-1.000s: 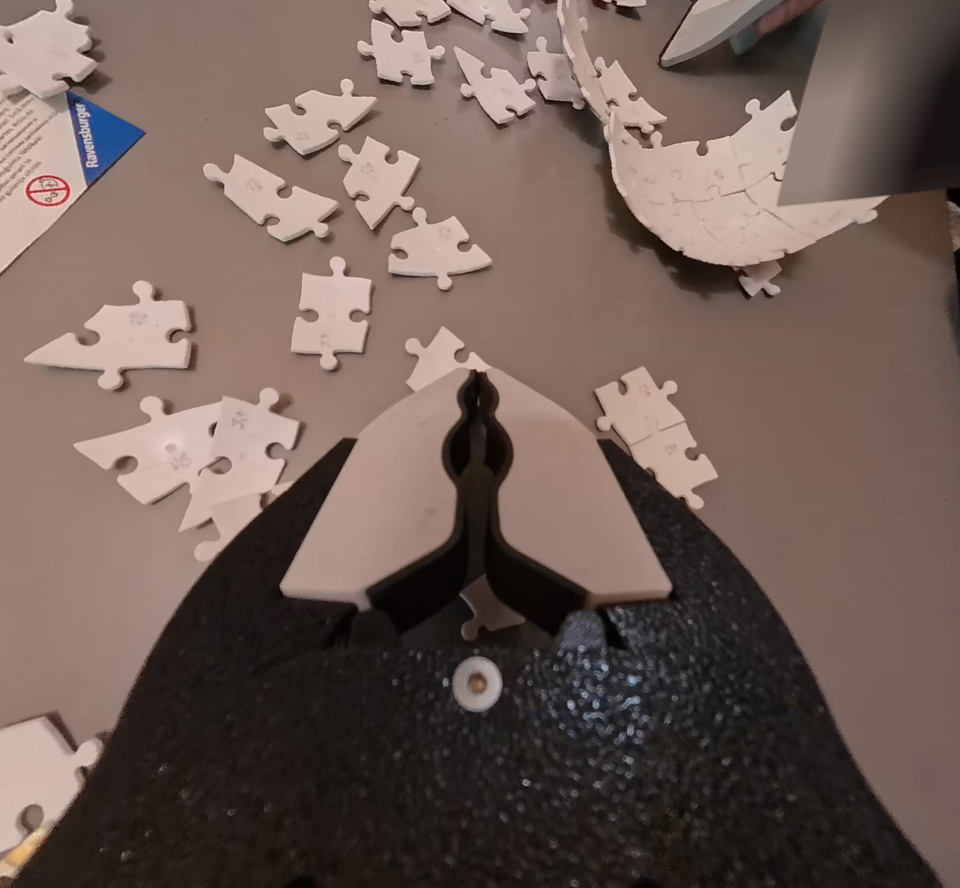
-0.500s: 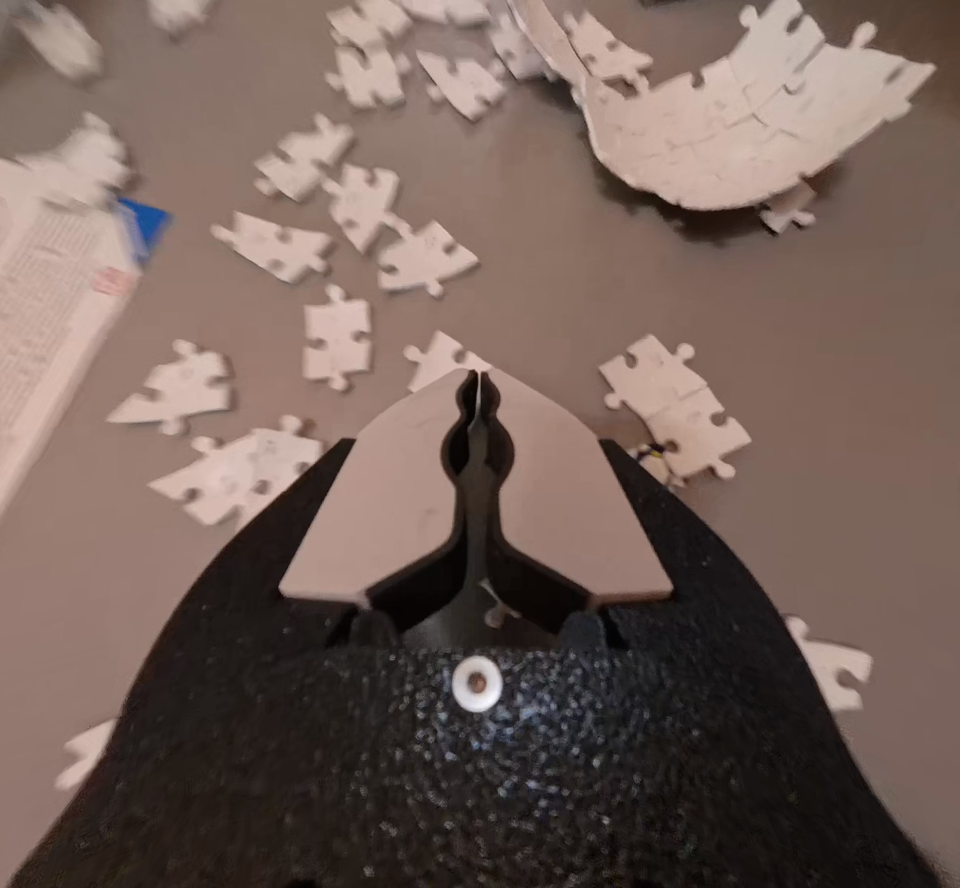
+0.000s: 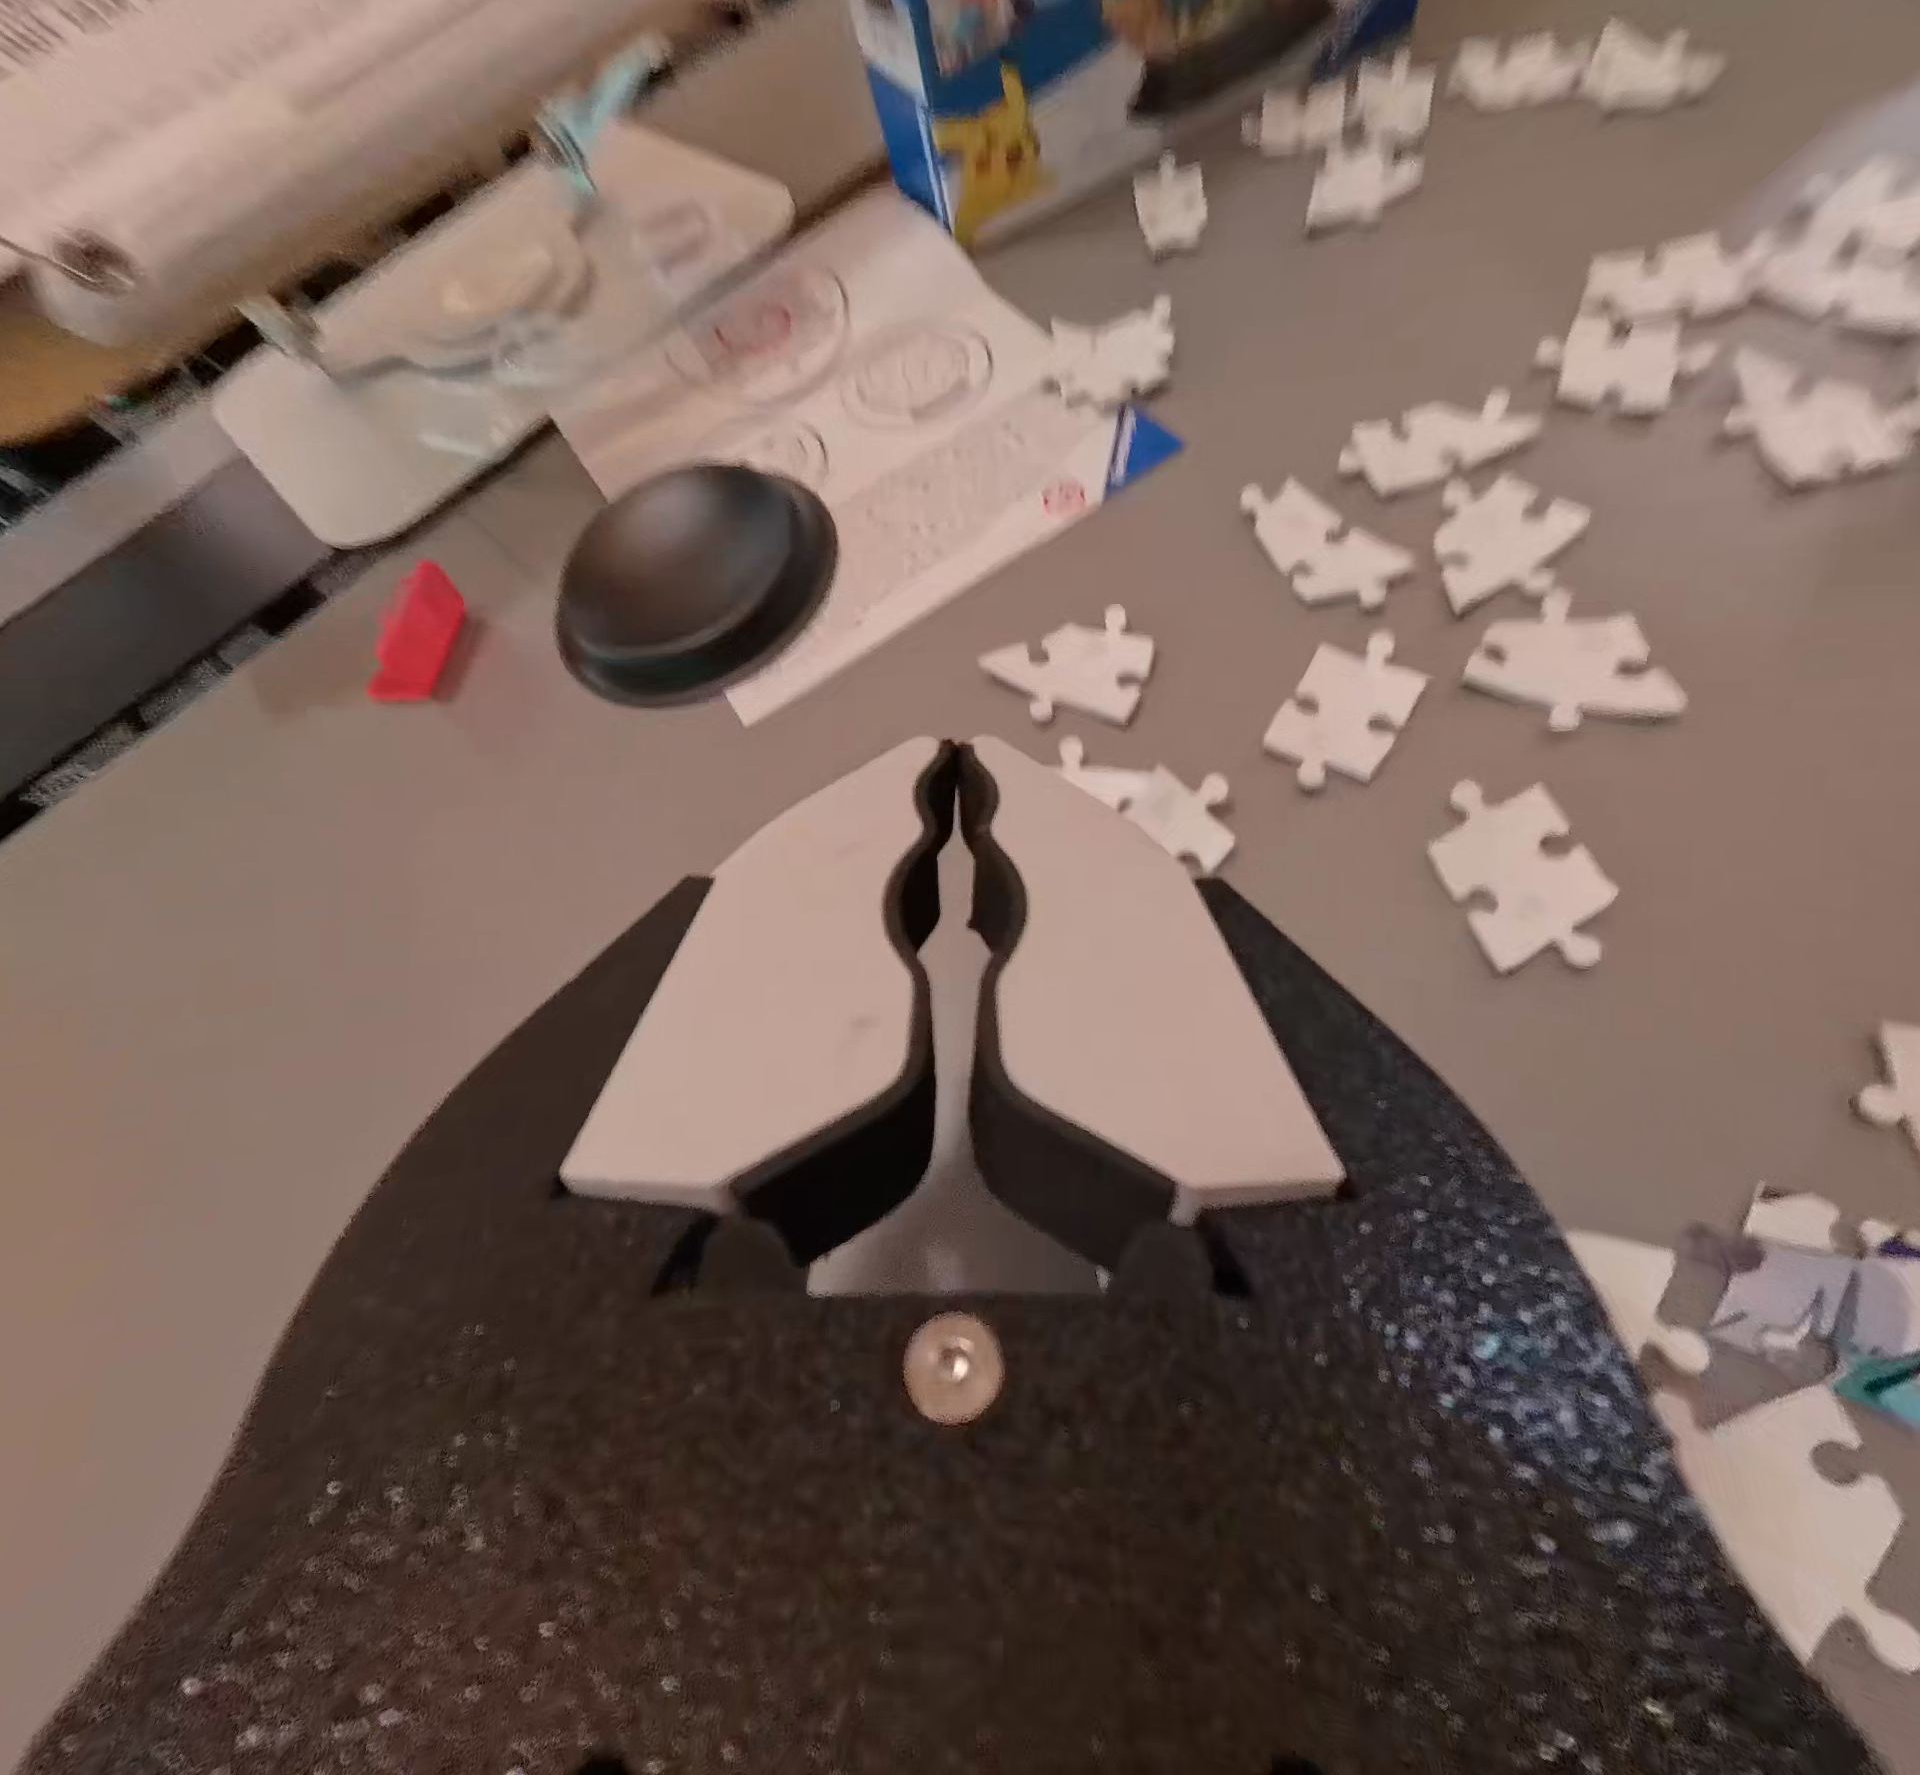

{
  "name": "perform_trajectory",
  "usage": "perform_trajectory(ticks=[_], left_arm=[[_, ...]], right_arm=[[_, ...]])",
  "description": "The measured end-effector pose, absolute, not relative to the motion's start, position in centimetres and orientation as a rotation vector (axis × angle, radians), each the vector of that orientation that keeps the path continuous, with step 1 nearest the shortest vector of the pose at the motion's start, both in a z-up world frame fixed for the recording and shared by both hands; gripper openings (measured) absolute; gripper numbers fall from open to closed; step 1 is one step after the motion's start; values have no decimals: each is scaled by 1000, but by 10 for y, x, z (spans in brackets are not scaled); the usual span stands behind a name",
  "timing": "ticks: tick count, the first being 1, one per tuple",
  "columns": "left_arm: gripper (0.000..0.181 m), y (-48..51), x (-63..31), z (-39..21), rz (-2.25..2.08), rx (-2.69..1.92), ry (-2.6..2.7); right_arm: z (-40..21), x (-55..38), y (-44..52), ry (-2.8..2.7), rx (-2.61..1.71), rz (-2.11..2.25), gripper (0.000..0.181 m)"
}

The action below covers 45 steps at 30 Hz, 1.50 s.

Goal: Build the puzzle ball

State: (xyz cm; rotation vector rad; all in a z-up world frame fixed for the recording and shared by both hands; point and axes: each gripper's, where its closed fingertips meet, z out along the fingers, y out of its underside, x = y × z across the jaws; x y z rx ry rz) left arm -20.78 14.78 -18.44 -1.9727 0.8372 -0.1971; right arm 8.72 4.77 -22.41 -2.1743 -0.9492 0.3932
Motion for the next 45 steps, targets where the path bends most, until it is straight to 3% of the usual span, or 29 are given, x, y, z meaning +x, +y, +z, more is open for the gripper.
perform_trajectory(ticks=[4, 18, 25, 31, 35, 39, 45], left_arm=[[0, 136, -204, -225, -189, -2143, 984], [0, 143, -204, -194, -197, -2015, 879], [0, 147, -220, -206, -51, -2075, 898], [28, 118, -156, -203, -307, -1982, 1121], [28, 123, -150, -210, -227, -1983, 1184], [32, 126, -129, -207, -412, -2052, 1190], [19, 122, -116, -225, -450, -2208, 1275]], right_arm=[[-224, 87, 48, -949, -2174, 393, 56], [-223, 87, 47, -956, -2166, 387, 55], [-224, 87, 48, -955, -2168, 390, 55], [-224, 87, 48, -951, -2172, 393, 55], [-224, 88, 48, -945, -2178, 393, 57], [-224, 88, 48, -945, -2178, 394, 57], [-224, 88, 48, -945, -2178, 394, 57]])
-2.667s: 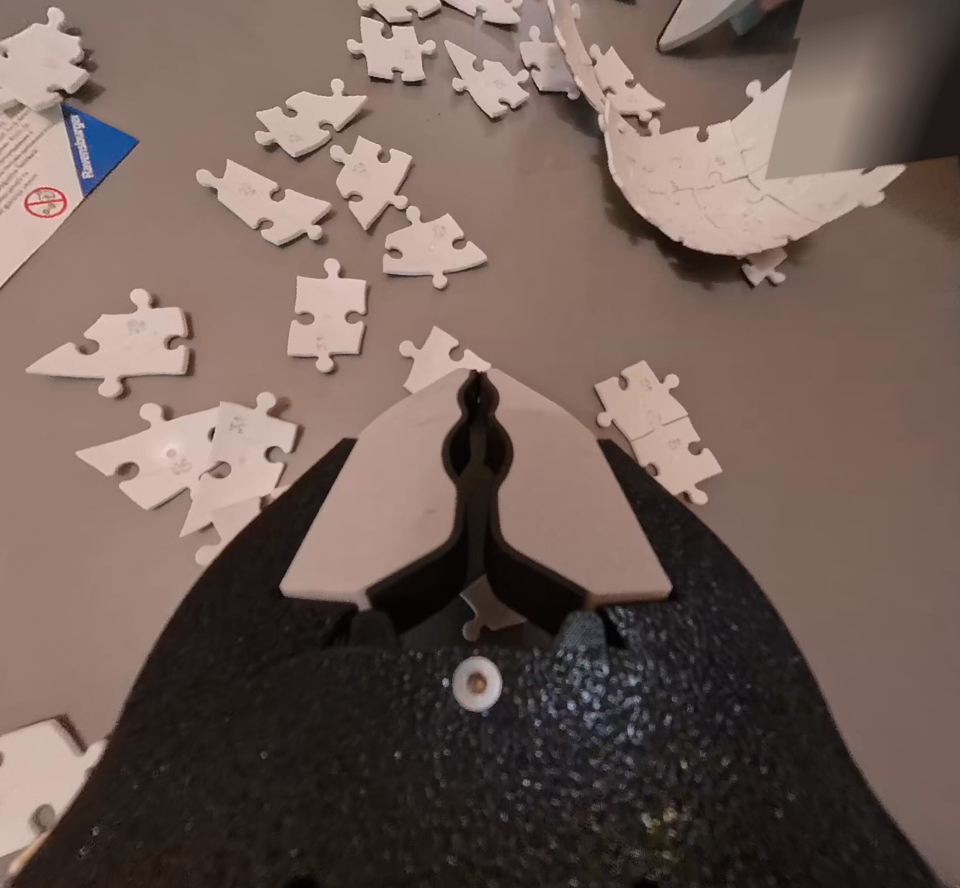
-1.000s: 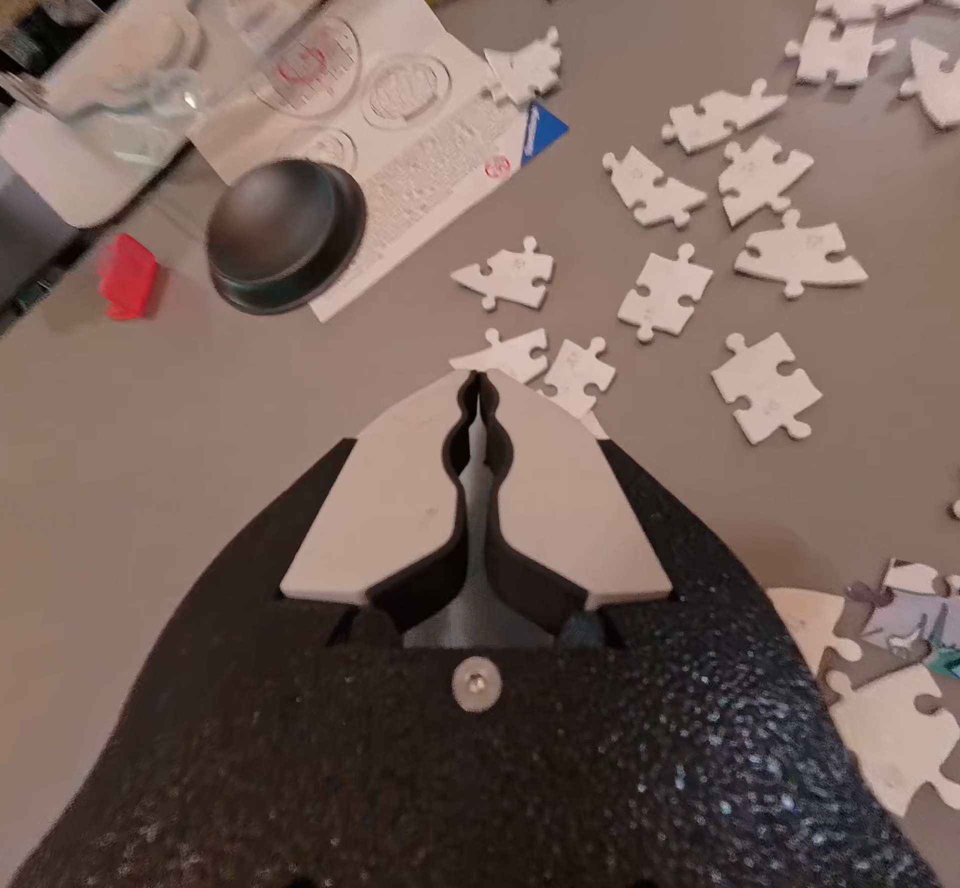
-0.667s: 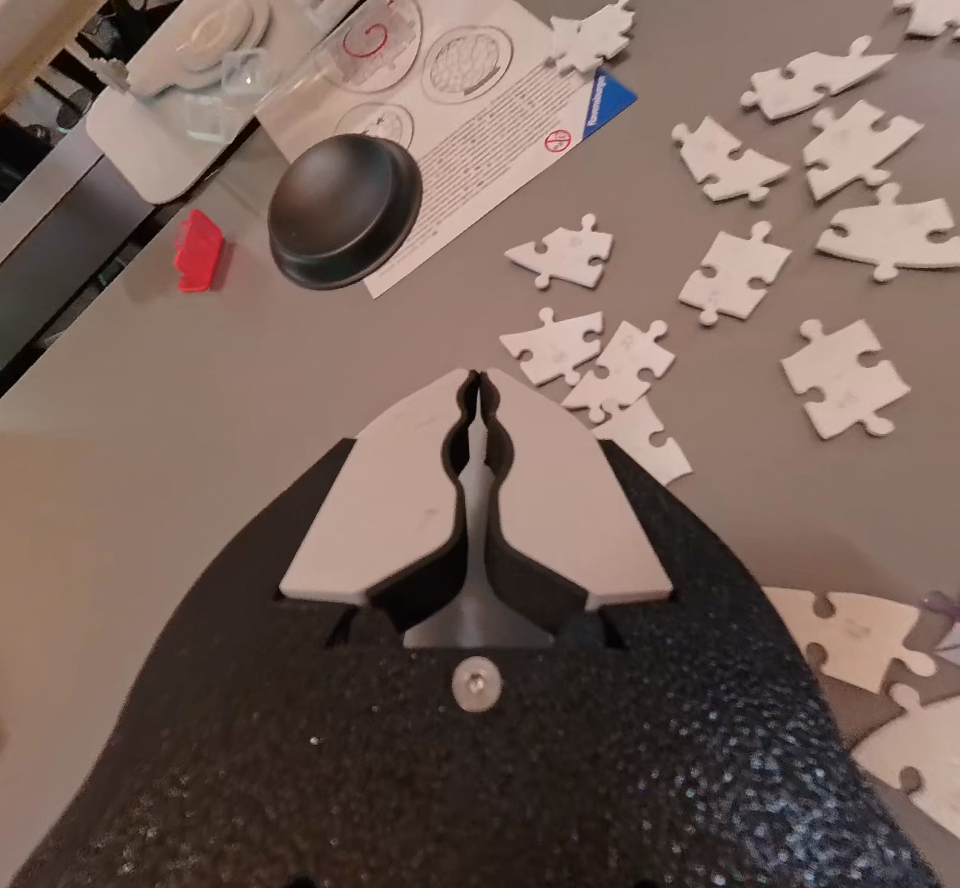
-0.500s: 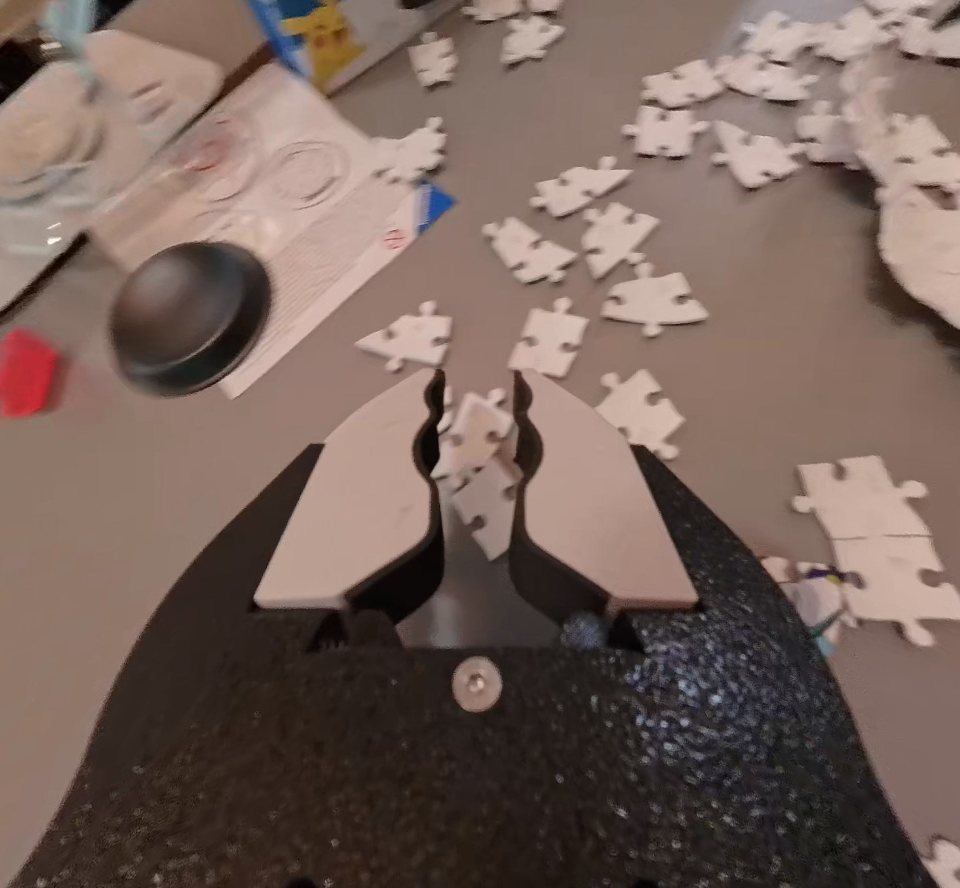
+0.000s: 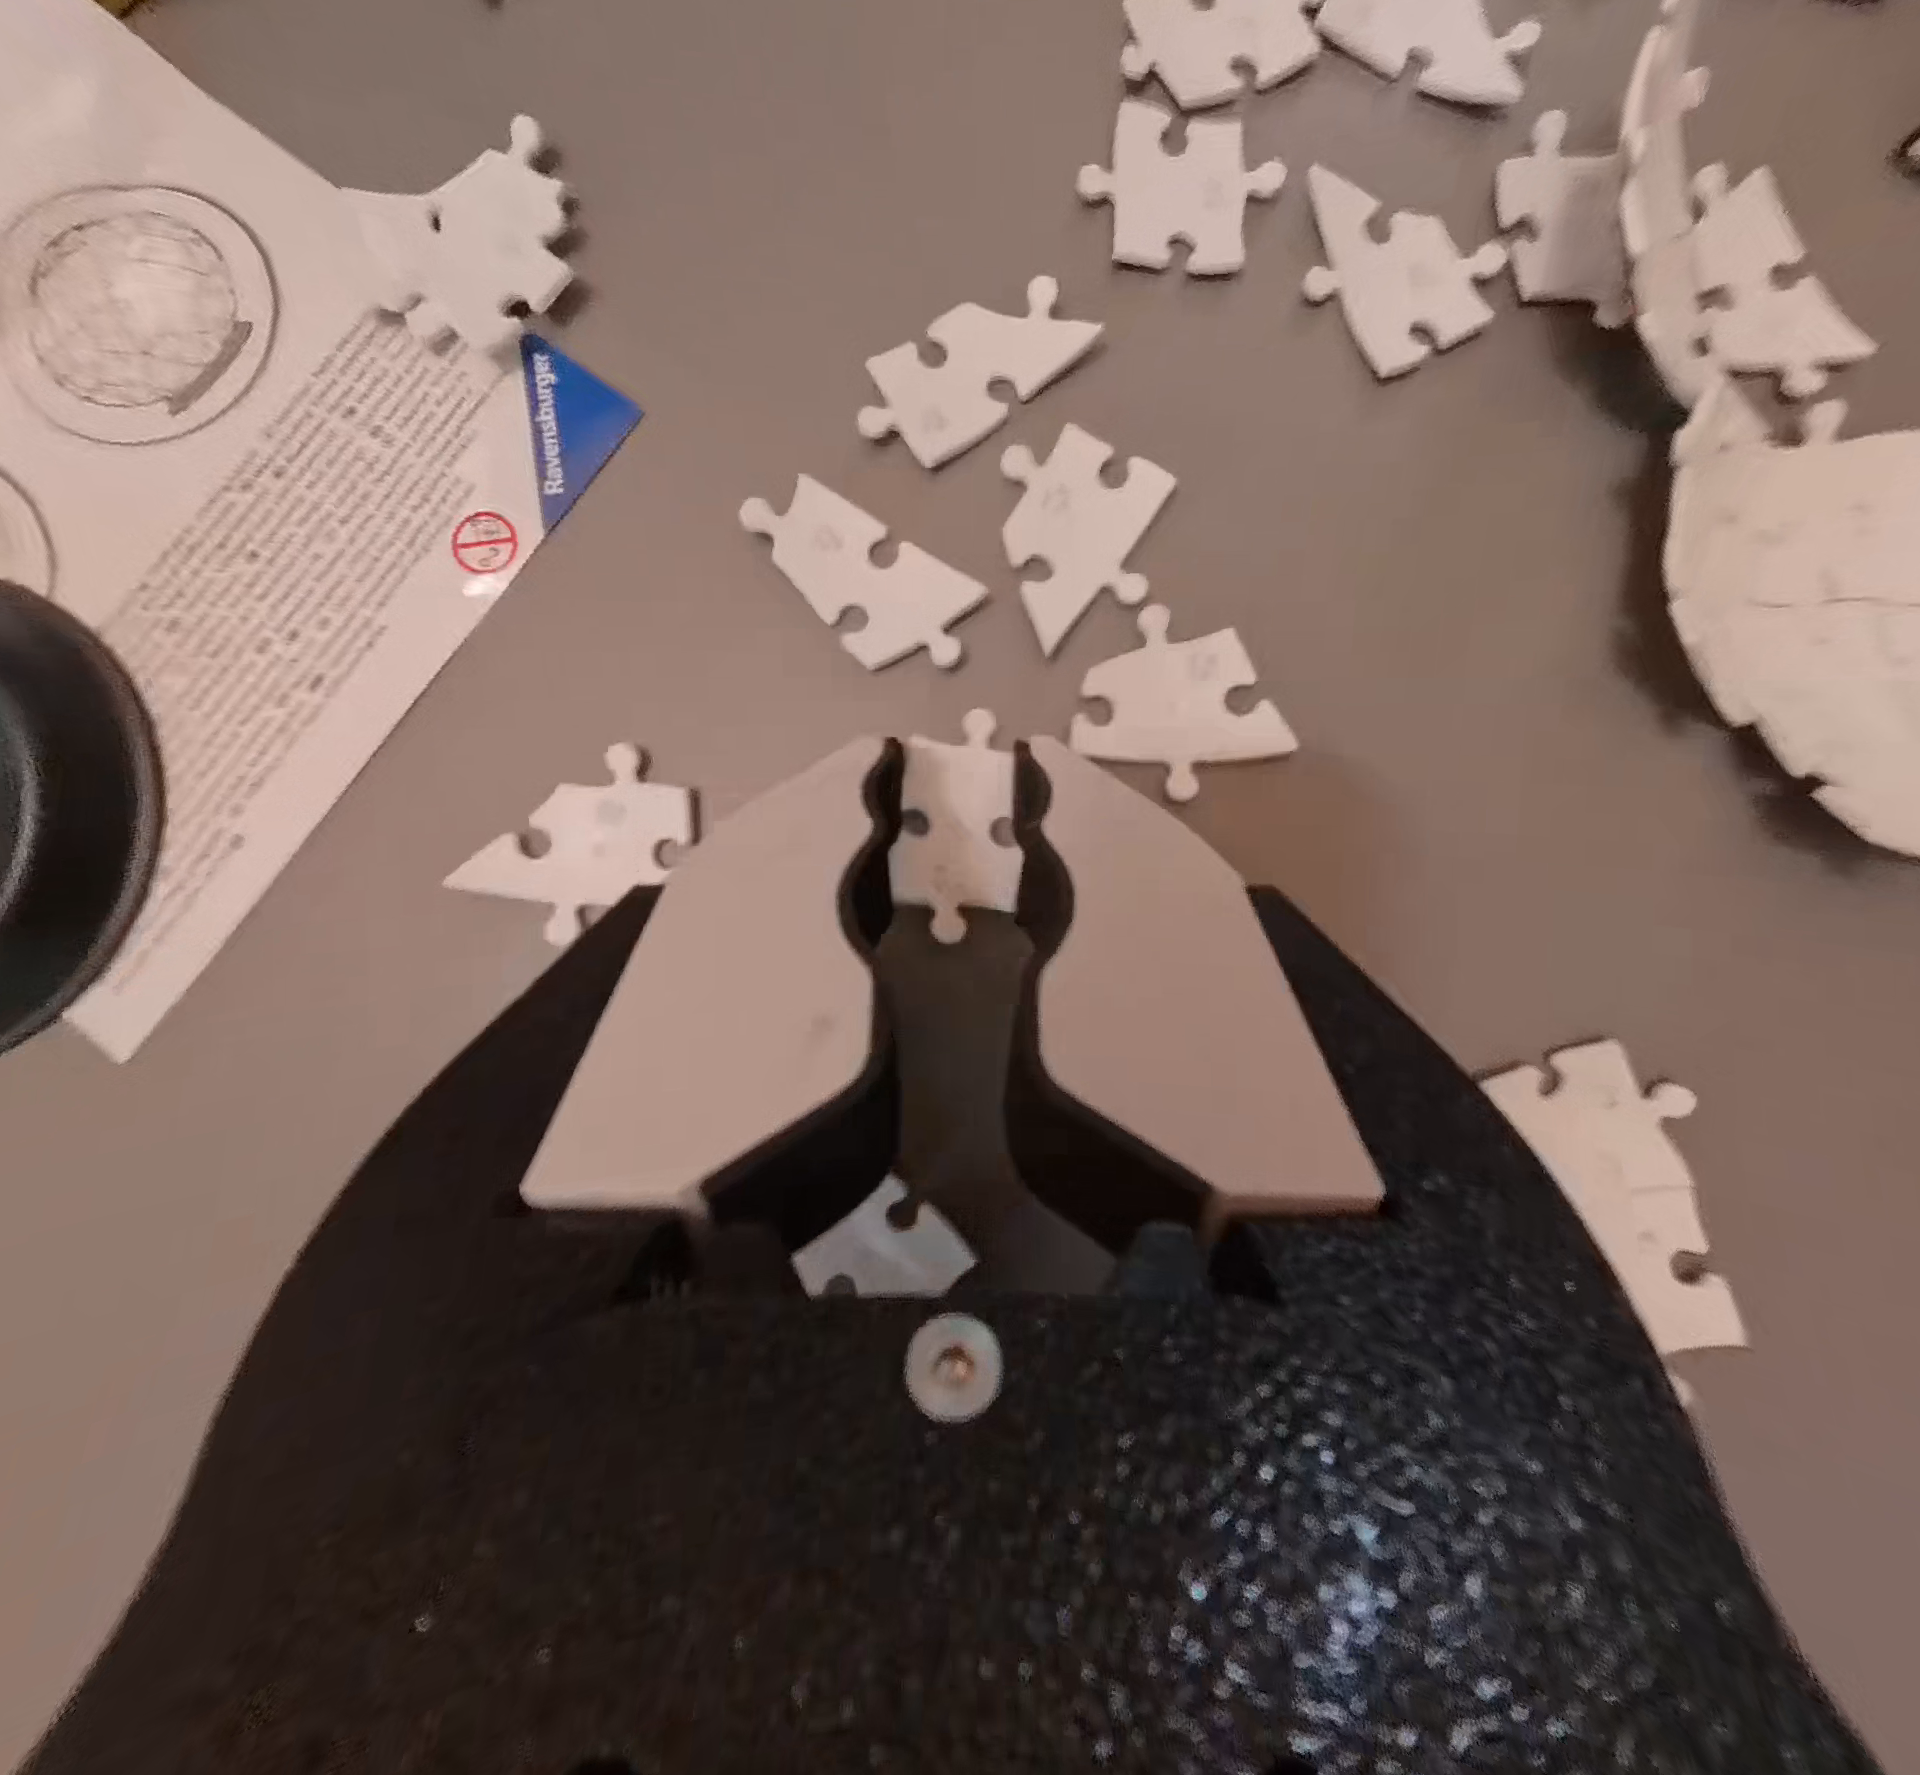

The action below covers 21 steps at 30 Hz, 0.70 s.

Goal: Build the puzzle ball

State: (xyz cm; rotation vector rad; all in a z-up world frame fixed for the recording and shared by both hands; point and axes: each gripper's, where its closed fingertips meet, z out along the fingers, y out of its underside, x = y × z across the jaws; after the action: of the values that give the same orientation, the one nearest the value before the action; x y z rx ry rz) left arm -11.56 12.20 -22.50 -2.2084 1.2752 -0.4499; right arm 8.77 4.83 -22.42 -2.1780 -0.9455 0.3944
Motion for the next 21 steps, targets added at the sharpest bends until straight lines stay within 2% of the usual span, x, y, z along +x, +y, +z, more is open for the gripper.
perform_trajectory(ticks=[6, 12, 15, 18, 21], left_arm=[[4, 122, -122, -218, -474, -2232, 1130], [1, 110, -126, -196, -621, -2199, 951], [1, 90, -113, -181, -837, -2189, 900], [1, 61, -99, -180, -992, -2202, 1063], [1, 48, -91, -189, -816, -2081, 1465]], right_arm=[[-224, 88, 48, -946, -2178, 395, 57], [-224, 88, 48, -946, -2178, 395, 57], [-224, 87, 48, -946, -2178, 395, 57], [-224, 87, 48, -946, -2178, 395, 57], [-224, 87, 48, -947, -2178, 396, 57]])
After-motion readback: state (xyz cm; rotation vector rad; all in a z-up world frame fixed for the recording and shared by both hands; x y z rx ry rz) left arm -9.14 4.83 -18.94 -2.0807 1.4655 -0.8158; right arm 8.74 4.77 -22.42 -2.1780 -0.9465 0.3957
